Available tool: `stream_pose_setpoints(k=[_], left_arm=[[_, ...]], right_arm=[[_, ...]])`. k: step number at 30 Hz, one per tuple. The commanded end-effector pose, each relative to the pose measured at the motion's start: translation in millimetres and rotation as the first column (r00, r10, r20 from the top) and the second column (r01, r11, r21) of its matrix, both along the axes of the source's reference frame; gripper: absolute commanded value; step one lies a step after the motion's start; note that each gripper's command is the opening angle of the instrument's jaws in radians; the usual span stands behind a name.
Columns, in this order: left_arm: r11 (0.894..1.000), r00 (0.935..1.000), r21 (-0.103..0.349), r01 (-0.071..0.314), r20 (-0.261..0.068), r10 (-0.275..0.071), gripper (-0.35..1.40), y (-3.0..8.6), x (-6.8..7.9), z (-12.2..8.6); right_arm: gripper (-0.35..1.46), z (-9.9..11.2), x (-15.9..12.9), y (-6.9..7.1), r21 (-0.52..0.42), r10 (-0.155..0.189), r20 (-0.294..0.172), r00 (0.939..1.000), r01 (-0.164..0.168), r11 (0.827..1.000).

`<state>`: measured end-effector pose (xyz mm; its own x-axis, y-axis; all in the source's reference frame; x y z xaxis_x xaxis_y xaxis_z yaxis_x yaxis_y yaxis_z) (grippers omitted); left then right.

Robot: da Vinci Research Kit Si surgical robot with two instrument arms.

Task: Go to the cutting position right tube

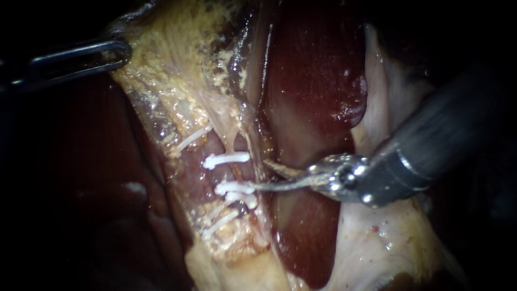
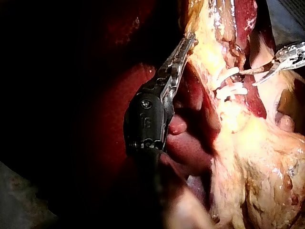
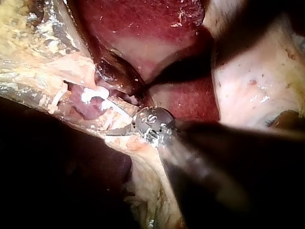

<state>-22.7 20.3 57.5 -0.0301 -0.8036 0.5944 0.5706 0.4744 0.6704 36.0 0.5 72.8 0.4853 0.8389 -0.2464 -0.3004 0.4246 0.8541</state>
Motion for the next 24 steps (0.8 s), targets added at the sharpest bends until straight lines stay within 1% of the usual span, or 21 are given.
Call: stream_pose_setpoints(k=[1,5,8,16,18,22,24], left_arm=[[1.0,1.0,0.0,0.001,-0.001,-0.001,-0.35,0.0,0.0,-0.1],[1.0,1.0,0.0,0.001,-0.001,-0.001,-0.35,-0.1,0.0,-0.1],[1.0,1.0,0.0,0.001,-0.001,-0.001,-0.35,-0.1,0.0,-0.1],[1.0,1.0,0.0,0.001,-0.001,-0.001,-0.35,-0.1,-0.1,-0.1],[1.0,1.0,0.0,0.001,-0.001,-0.001,-0.35,-0.1,-0.1,-0.1],[1.0,1.0,0.0,0.002,-0.001,-0.002,-0.35,-0.1,-0.1,-0.1],[1.0,1.0,0.0,0.002,-0.001,-0.002,-0.35,-0.1,-0.1,-0.1]], right_arm=[[1.4,0.7,0.0,-0.1,0.008,-0.011,0.001,0.9999,0.011,1.0],[1.4,2.3,0.1,-0.4,0.008,-0.024,0.021,0.9995,0.023,1.0],[1.4,2.9,0.3,-0.4,0.01,-0.022,0.026,0.9994,0.022,1.0],[1.4,3.7,1.1,-0.1,0.007,-0.022,0.03,0.9993,0.022,1.0],[1.4,3.9,1.4,0.1,0.011,-0.032,0.023,0.9992,0.032,0.999],[1.37,4.0,1.5,0.4,0.016,-0.074,-0.009,0.9972,0.074,0.997],[1.35,4.2,1.5,0.6,0.014,-0.101,-0.027,0.9945,0.102,0.995]])
